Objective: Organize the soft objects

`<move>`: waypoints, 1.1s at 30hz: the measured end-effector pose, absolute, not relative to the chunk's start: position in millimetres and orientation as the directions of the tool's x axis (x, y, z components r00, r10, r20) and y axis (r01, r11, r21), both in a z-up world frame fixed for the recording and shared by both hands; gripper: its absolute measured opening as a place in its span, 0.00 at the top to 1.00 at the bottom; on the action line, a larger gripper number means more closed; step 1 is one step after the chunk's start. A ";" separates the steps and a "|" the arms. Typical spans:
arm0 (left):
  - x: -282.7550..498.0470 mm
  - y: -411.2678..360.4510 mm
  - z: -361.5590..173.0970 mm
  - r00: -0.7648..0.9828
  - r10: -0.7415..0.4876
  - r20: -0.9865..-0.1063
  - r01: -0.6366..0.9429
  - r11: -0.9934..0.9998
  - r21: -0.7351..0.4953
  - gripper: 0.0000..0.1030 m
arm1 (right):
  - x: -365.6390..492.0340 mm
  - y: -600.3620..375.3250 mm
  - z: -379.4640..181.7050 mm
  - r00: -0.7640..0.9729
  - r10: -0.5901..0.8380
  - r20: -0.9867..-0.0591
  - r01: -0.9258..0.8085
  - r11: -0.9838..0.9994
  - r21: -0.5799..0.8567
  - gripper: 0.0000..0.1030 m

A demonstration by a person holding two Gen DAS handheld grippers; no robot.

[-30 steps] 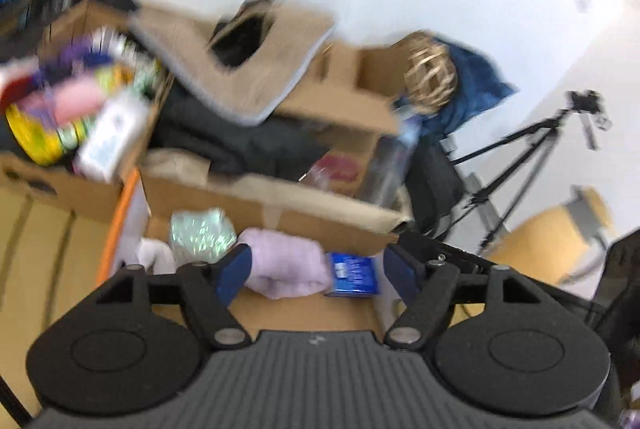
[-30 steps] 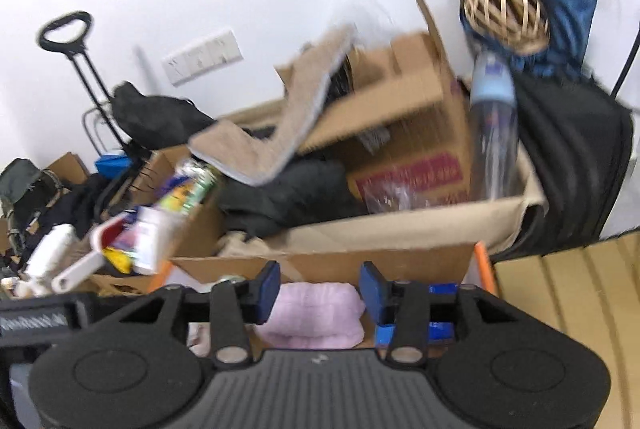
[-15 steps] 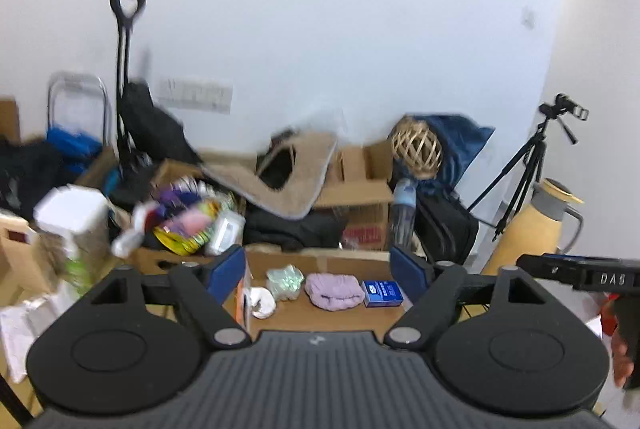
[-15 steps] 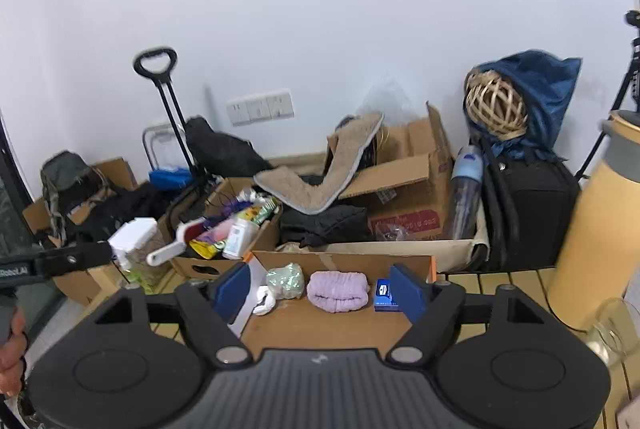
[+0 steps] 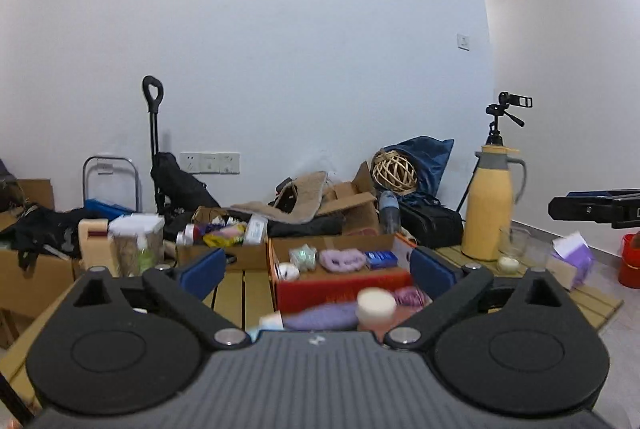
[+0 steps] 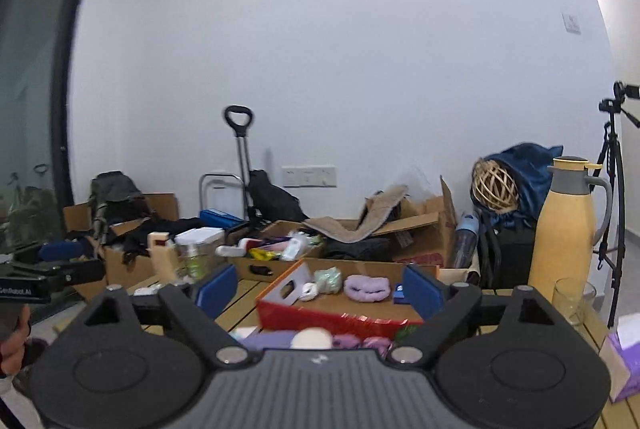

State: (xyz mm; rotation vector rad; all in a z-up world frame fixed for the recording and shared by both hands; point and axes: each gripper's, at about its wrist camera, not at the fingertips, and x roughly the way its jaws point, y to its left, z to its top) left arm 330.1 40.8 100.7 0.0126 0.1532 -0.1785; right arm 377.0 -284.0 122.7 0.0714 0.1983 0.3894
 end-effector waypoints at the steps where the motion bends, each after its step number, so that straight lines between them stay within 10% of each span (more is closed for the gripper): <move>1: 317.1 40.1 91.9 0.975 -0.167 -0.148 0.169 0.986 -0.001 0.00 | 362.5 -282.8 114.4 0.909 0.381 -0.167 -0.369 0.924 0.099 0.10; 17: 347.1 53.7 21.7 0.944 -0.142 -0.299 0.117 0.988 -0.101 0.00 | 310.1 -265.8 21.4 0.912 0.330 -0.245 -0.295 0.941 0.166 0.05; 26: 494.1 57.0 8.6 0.910 -0.093 -0.404 0.085 0.996 -0.040 0.31 | 417.0 -238.4 -6.3 0.864 0.361 -0.352 -0.310 0.931 0.194 0.11; 33: 621.9 52.1 -21.0 0.830 -0.060 -0.554 0.107 0.993 0.052 0.35 | 515.3 -200.4 -9.9 0.833 0.400 -0.382 -0.375 0.916 0.142 0.18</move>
